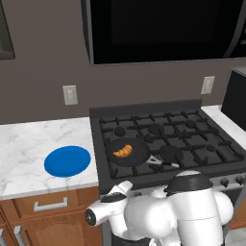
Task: Pick the croissant and place it on the pan. Then turn on the stove to warm the croissant.
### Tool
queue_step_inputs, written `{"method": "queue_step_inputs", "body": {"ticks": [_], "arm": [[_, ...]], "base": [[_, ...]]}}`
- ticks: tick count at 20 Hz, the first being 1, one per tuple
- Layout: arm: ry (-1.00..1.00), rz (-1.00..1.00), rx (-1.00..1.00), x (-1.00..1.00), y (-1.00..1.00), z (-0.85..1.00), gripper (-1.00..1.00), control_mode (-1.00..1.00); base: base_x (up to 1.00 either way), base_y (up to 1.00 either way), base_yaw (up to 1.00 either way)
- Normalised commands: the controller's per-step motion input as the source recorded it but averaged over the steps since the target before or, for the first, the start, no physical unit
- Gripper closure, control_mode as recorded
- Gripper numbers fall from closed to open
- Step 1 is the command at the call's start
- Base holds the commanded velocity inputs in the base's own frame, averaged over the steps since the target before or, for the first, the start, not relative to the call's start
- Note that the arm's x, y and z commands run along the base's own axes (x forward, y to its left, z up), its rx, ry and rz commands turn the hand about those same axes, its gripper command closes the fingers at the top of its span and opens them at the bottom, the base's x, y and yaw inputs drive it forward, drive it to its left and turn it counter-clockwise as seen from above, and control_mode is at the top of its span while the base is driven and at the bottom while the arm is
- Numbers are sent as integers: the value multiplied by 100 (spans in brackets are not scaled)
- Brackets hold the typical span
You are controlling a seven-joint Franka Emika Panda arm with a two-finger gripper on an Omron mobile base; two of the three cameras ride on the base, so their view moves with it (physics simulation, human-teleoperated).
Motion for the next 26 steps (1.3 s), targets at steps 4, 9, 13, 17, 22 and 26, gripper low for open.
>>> {"method": "queue_step_inputs", "body": {"ticks": [4,9,13,17,22,26], "arm": [[10,8,1,3,-4,-42,-100,-100],[5,19,11,0,-37,-37,-100,-100],[0,30,16,7,-55,-24,100,-100],[0,26,12,20,-35,-9,100,-100],[0,20,4,27,-5,-2,100,-100],[0,18,0,47,-3,0,100,-100]], "base": [[0,0,0],[0,0,0],[0,0,0],[0,0,0],[0,0,0],[0,0,0]]}}
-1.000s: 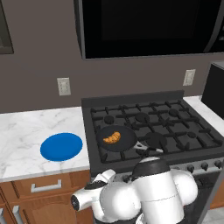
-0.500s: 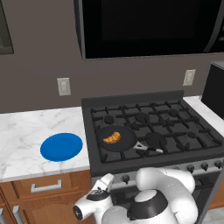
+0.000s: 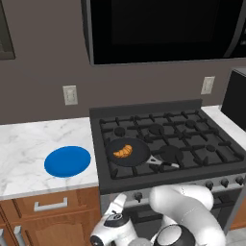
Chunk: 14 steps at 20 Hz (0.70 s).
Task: Pick the croissant and place it on the pan. Then turn on the stove to warm the croissant.
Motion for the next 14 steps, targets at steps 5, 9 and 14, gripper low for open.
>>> {"method": "queue_step_inputs", "body": {"ticks": [5,9,14], "arm": [[8,21,-1,75,-11,-4,100,-100],[14,26,-16,81,0,-10,100,-100],[9,32,-23,64,0,-16,100,-100]], "base": [[0,0,0],[0,0,0],[0,0,0]]}}
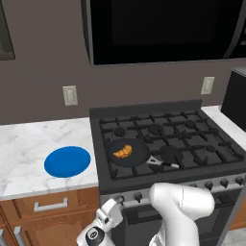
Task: Pick the croissant and place it on the pan. Then turn on the stove to warm the croissant.
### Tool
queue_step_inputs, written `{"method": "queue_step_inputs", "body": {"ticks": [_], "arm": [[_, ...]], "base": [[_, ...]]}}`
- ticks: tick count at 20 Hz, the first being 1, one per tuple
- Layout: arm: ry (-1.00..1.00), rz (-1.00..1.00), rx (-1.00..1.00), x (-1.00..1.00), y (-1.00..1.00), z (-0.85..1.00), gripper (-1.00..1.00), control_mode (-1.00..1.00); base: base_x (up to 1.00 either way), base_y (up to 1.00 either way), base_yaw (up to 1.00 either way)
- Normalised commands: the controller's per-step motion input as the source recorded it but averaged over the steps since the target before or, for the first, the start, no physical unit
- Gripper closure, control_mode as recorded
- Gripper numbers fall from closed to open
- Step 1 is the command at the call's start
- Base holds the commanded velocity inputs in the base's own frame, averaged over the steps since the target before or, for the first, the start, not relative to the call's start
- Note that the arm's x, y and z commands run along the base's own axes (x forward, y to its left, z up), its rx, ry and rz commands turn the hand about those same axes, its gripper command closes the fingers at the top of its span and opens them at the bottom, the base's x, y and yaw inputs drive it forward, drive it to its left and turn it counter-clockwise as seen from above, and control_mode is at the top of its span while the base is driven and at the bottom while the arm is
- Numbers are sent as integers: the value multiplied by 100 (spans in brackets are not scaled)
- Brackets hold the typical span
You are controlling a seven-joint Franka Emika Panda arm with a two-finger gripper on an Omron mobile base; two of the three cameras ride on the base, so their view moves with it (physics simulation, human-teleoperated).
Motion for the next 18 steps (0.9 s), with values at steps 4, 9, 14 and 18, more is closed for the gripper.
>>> {"method": "queue_step_inputs", "body": {"ticks": [4,9,14,18], "arm": [[12,37,-35,52,0,-13,100,-100],[16,37,-53,34,7,0,100,-100],[18,35,-56,13,19,0,100,-100],[9,25,-19,-14,28,18,100,-100]], "base": [[0,0,0],[0,0,0],[0,0,0],[0,0,0]]}}
